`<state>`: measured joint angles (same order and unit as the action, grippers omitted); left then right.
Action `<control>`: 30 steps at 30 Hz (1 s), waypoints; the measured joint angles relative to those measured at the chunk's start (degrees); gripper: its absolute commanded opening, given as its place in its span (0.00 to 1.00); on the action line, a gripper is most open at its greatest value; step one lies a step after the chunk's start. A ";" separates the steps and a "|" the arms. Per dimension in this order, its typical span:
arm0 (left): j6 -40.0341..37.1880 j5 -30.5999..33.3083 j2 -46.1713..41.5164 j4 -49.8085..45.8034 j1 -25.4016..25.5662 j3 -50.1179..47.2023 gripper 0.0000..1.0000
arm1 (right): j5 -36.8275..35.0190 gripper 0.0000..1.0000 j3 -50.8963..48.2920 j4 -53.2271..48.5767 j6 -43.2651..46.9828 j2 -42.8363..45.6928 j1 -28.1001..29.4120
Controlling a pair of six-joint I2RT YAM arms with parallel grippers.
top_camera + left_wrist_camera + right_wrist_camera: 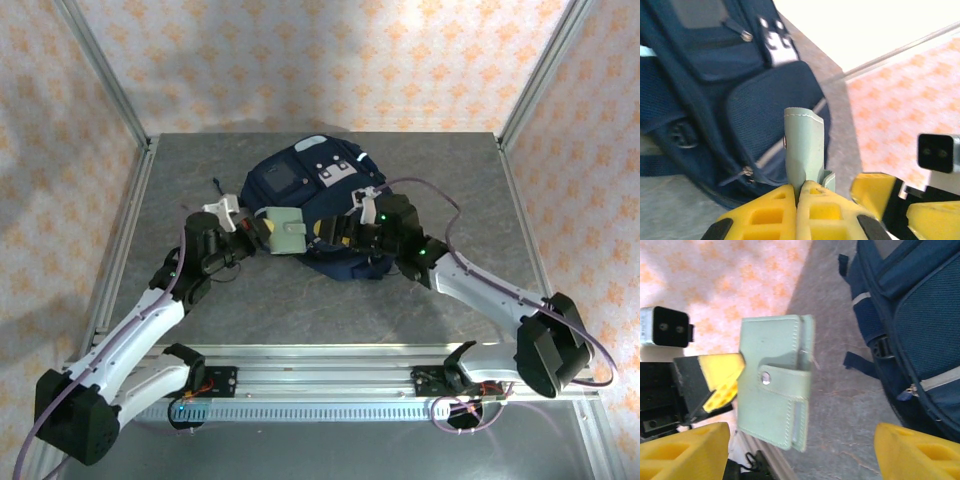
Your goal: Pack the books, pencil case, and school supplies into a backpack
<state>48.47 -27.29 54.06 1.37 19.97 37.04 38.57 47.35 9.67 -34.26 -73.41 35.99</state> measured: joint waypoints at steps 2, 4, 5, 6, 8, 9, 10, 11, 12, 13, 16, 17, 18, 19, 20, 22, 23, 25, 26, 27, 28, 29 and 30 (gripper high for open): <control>0.85 -1.60 1.22 2.51 1.79 0.02 0.00 | 1.92 0.75 -1.18 2.27 -1.16 0.20 -0.50; 1.73 -3.02 2.19 5.14 3.74 0.04 0.00 | 3.45 0.74 -2.21 3.85 -2.23 0.20 -0.83; 2.36 -3.74 2.49 6.45 4.48 0.02 0.00 | 4.09 0.74 -2.60 4.52 -2.71 0.20 -0.90; 3.02 -4.33 2.86 8.15 5.27 0.02 0.00 | 4.98 0.72 -3.10 5.44 -3.26 0.20 -0.92; 4.22 -5.40 3.48 11.30 6.36 0.02 0.00 | 6.49 0.62 -3.74 6.84 -4.20 0.20 -0.92; 4.57 -5.70 3.76 12.63 6.75 0.02 0.00 | 7.19 0.46 -3.98 7.63 -4.76 0.20 -0.92; 4.90 -5.95 4.02 13.62 7.06 0.04 0.00 | 8.02 0.23 -4.35 8.87 -5.20 0.22 -0.92; 5.11 -6.19 4.31 14.25 7.13 0.04 0.09 | 8.57 0.08 -4.63 9.81 -5.55 0.39 -0.92; 5.35 -6.21 4.70 14.67 7.23 0.04 0.24 | 9.07 0.01 -4.96 10.60 -5.86 0.76 -0.92; 5.51 -6.14 5.11 14.80 7.30 0.04 0.35 | 9.33 0.00 -5.18 10.88 -6.01 1.38 -0.92; 5.57 -5.29 6.29 14.73 7.32 0.28 0.47 | 9.16 0.00 -5.42 10.25 -5.81 3.91 -1.27; 5.09 -5.01 6.64 14.60 7.41 0.50 0.49 | 9.03 0.00 -5.46 9.81 -5.68 4.81 -1.68; 4.52 -4.50 7.15 14.34 7.43 1.01 0.52 | 8.85 0.00 -5.64 9.20 -5.55 6.21 -2.43; 3.76 -3.96 7.78 14.03 7.43 1.66 0.54 | 8.63 0.00 -5.86 8.59 -5.55 7.52 -3.34; 2.80 -3.32 8.68 13.46 7.72 2.67 0.55 | 8.24 0.00 -6.19 7.50 -5.53 9.18 -4.66; 0.31 -1.27 11.39 12.20 8.63 5.16 0.56 | 7.26 0.00 -6.62 4.55 -5.25 12.55 -8.26; -1.18 -0.11 13.35 11.43 9.49 6.75 0.57 | 6.62 0.00 -6.71 2.80 -4.90 14.23 -10.56; -4.31 2.12 18.12 9.46 11.76 10.45 0.60 | 5.66 0.00 -6.75 -0.63 -4.42 17.07 -14.93; -6.16 3.54 21.20 8.20 13.25 12.83 0.61 | 5.09 0.00 -6.75 -2.60 -4.02 18.38 -17.25; -8.00 4.70 23.96 7.13 14.49 14.84 0.62 | 4.66 0.00 -6.78 -4.46 -3.78 19.58 -19.34; -9.70 5.90 26.34 6.10 15.61 16.65 0.62 | 4.33 0.00 -6.88 -5.81 -3.61 20.52 -20.94; -11.61 7.39 29.07 4.81 16.92 18.80 0.63 | 3.85 0.00 -7.19 -7.21 -3.56 21.66 -22.73; -13.38 8.81 31.50 3.63 18.01 20.79 0.63 | 3.43 0.00 -7.67 -8.66 -3.58 22.84 -24.68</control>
<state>35.09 -18.48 85.56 4.99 37.98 57.82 42.00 39.68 1.02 -37.85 -50.57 11.31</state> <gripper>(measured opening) 0.625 0.057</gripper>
